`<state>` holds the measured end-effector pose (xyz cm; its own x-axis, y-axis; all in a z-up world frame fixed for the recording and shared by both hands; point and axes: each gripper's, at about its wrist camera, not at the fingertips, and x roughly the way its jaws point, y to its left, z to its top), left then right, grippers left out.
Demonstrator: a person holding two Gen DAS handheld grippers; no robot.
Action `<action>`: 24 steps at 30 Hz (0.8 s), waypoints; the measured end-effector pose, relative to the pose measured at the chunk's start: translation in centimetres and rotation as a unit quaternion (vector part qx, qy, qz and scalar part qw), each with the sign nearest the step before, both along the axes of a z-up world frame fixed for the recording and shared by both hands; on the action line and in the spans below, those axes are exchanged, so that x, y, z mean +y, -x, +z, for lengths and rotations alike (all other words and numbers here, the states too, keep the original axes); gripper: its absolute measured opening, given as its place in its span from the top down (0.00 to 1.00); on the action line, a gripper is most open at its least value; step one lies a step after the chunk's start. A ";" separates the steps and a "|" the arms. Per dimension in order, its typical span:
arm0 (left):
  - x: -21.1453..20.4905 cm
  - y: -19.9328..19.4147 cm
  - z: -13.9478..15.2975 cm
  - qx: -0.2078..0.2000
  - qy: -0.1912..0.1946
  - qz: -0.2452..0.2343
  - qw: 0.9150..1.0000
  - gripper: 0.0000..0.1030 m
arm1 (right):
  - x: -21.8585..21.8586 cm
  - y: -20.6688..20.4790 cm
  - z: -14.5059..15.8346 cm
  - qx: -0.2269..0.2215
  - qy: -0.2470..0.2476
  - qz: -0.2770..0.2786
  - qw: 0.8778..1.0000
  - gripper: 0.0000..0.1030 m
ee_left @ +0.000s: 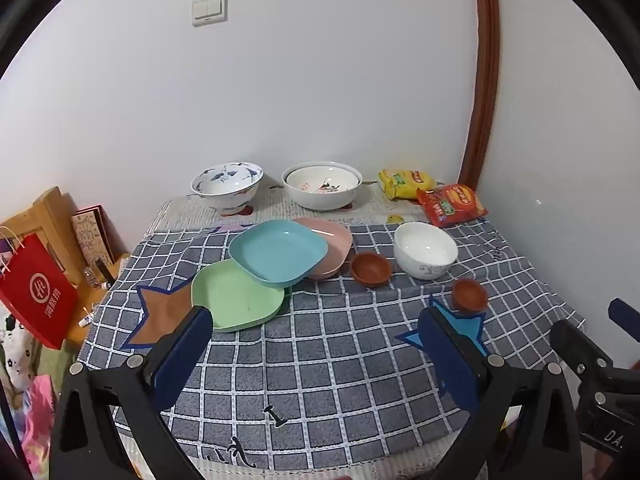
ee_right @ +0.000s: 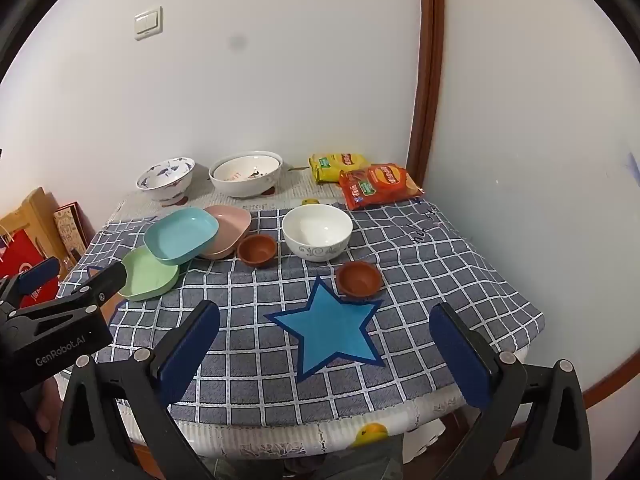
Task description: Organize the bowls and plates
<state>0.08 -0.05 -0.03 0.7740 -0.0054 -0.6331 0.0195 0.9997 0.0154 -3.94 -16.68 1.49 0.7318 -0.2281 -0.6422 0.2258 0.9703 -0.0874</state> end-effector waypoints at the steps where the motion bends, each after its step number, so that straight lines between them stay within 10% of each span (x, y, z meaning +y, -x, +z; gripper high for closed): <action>1: 0.0 -0.1 0.0 0.000 -0.001 0.001 1.000 0.00 | -0.2 0.0 0.0 0.000 -0.001 0.000 1.000 0.00; 24: 0.1 1.5 1.0 -0.022 0.013 -0.003 1.000 0.00 | -0.2 0.8 0.7 -0.006 -0.004 0.001 1.000 0.00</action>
<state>-1.38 0.03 0.98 0.8005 -0.0260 -0.5988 0.0257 0.9996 -0.0090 -4.75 -16.90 2.21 0.7404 -0.2219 -0.6345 0.2248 0.9713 -0.0774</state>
